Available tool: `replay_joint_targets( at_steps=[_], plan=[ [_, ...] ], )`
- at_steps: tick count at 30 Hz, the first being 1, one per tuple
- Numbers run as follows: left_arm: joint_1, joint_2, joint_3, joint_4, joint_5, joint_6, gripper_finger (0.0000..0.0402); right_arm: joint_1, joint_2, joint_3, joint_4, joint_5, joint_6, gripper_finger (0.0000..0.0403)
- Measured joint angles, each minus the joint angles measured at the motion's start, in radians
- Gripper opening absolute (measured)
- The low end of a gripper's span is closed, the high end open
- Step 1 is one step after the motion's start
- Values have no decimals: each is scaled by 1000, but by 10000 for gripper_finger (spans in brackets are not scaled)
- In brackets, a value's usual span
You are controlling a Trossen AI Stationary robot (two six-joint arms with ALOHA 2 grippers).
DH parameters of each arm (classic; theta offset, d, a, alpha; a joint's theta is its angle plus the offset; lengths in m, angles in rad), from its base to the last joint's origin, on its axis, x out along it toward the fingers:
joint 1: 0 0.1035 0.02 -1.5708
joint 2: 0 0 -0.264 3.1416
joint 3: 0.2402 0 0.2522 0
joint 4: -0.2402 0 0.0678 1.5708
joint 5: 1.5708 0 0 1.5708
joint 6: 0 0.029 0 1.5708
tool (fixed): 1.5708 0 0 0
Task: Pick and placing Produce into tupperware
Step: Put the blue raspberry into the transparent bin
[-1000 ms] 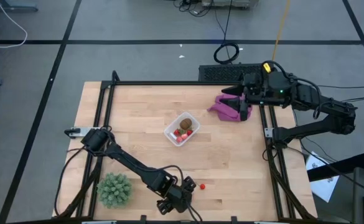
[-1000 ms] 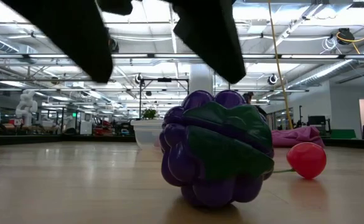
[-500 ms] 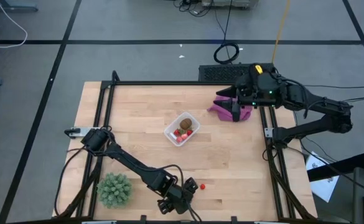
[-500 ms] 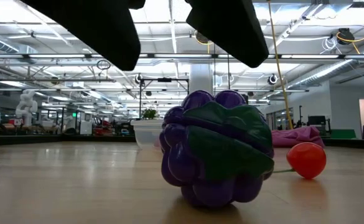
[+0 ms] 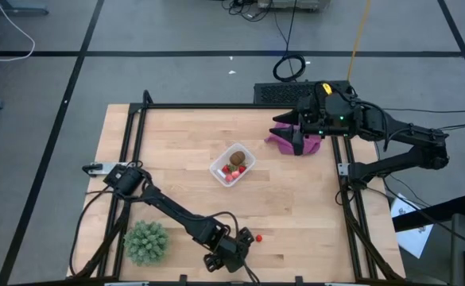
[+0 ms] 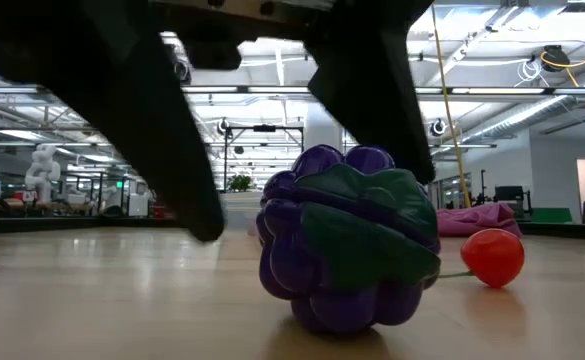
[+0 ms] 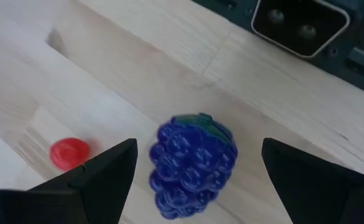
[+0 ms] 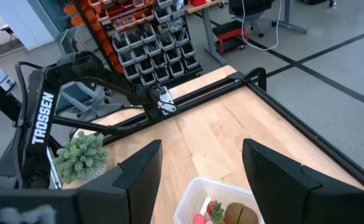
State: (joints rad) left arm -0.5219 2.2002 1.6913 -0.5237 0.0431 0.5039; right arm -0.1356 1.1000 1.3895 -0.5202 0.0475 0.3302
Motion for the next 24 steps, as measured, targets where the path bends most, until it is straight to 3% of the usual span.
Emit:
replay_joint_targets(
  at_steps=[24],
  plan=[
    [18,29,0,29,42,7,347,0,0,0,24,0,-5,215]
  ],
)
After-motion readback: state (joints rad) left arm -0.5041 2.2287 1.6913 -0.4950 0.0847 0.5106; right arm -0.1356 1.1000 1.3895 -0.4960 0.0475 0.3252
